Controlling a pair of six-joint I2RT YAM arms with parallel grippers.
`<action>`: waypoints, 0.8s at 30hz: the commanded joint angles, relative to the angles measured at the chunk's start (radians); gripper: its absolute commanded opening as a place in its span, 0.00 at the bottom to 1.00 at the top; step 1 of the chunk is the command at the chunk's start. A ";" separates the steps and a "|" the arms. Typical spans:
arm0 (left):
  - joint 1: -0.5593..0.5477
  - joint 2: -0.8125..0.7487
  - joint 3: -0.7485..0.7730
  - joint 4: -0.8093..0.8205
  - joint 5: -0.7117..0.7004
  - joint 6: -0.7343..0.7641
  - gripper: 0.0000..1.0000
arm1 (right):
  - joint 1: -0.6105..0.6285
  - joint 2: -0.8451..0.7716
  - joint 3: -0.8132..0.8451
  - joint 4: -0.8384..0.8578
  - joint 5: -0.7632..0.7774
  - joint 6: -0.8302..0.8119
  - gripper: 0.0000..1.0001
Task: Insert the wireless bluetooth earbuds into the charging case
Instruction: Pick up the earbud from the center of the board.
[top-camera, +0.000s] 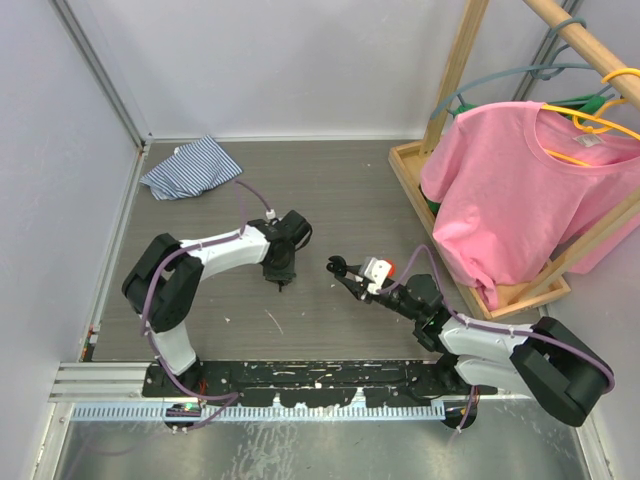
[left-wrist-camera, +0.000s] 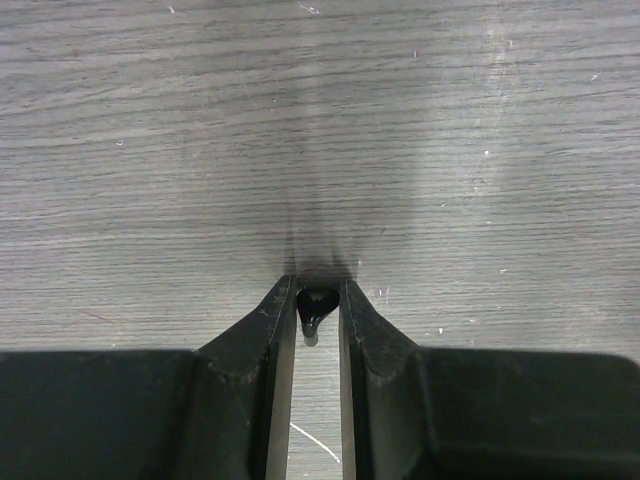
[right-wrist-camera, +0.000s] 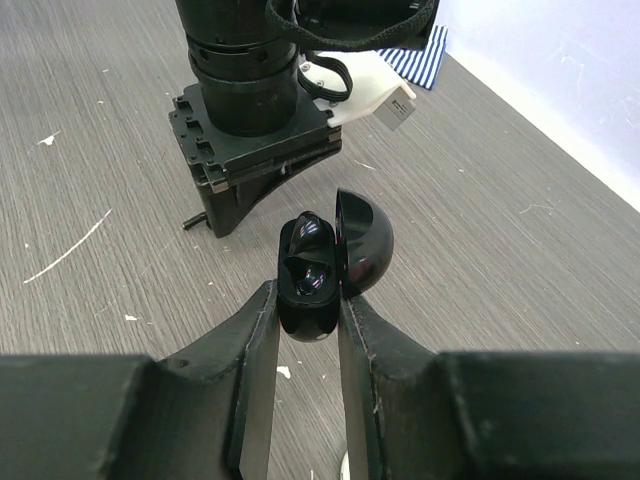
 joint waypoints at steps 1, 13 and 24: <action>0.003 -0.054 -0.008 0.037 0.015 0.007 0.16 | 0.009 0.002 0.040 0.044 0.021 -0.018 0.02; -0.057 -0.244 -0.045 0.133 -0.096 0.032 0.13 | 0.015 0.035 0.032 0.093 0.038 -0.015 0.02; -0.161 -0.470 -0.146 0.356 -0.176 0.109 0.13 | 0.029 0.071 0.024 0.143 0.068 -0.016 0.01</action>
